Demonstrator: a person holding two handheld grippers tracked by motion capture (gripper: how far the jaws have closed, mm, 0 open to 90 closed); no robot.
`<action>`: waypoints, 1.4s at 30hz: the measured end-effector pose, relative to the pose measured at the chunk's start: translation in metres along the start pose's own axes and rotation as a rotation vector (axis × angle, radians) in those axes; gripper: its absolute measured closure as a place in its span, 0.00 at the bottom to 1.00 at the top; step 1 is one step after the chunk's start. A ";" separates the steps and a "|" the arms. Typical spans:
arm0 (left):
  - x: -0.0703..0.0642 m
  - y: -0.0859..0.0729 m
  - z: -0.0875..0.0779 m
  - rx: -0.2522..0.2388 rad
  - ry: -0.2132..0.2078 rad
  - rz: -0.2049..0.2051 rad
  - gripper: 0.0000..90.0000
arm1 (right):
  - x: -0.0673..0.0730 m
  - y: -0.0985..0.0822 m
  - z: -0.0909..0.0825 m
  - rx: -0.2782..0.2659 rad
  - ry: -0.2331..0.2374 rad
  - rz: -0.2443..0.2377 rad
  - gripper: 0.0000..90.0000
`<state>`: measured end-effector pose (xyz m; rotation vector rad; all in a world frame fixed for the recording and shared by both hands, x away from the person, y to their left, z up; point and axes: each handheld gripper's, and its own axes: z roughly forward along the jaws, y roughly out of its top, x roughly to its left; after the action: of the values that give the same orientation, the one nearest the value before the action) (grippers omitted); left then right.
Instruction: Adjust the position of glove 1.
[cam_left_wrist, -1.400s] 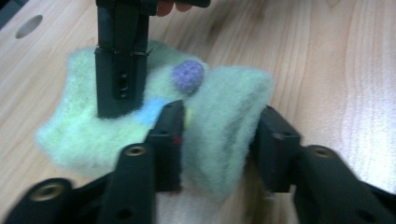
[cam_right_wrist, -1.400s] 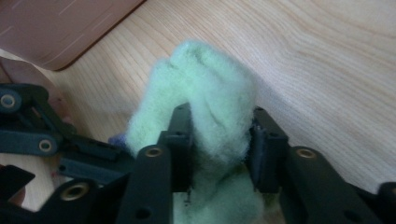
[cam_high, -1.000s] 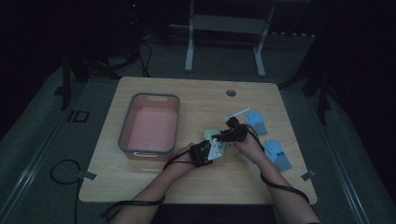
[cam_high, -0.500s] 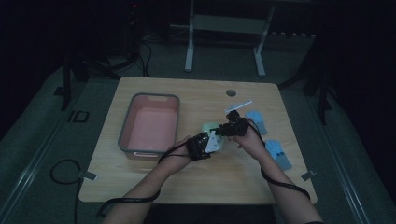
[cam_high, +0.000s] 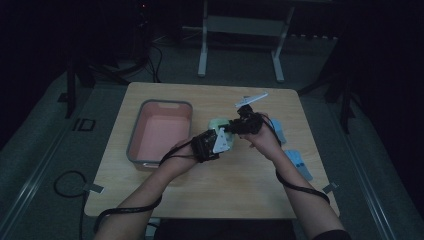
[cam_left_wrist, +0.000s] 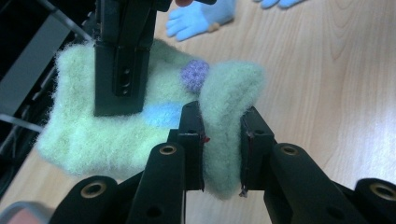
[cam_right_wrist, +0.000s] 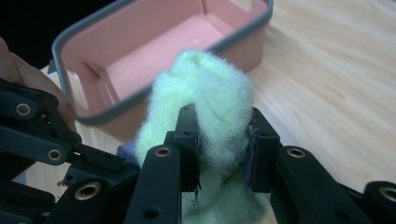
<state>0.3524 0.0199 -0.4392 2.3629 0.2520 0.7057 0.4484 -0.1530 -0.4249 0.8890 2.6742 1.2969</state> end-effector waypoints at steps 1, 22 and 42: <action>0.002 -0.001 -0.003 0.000 0.005 0.000 0.83 | 0.001 0.004 0.000 -0.002 0.000 -0.003 0.79; 0.029 -0.049 -0.044 0.068 0.031 -0.004 0.83 | 0.039 0.055 0.051 0.011 0.042 -0.071 0.79; 0.045 -0.111 -0.080 0.156 0.037 -0.035 0.83 | 0.078 0.086 0.119 0.030 0.110 -0.112 0.79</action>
<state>0.3467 0.1639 -0.4396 2.4879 0.3758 0.7375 0.4569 0.0131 -0.4227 0.6784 2.7881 1.3218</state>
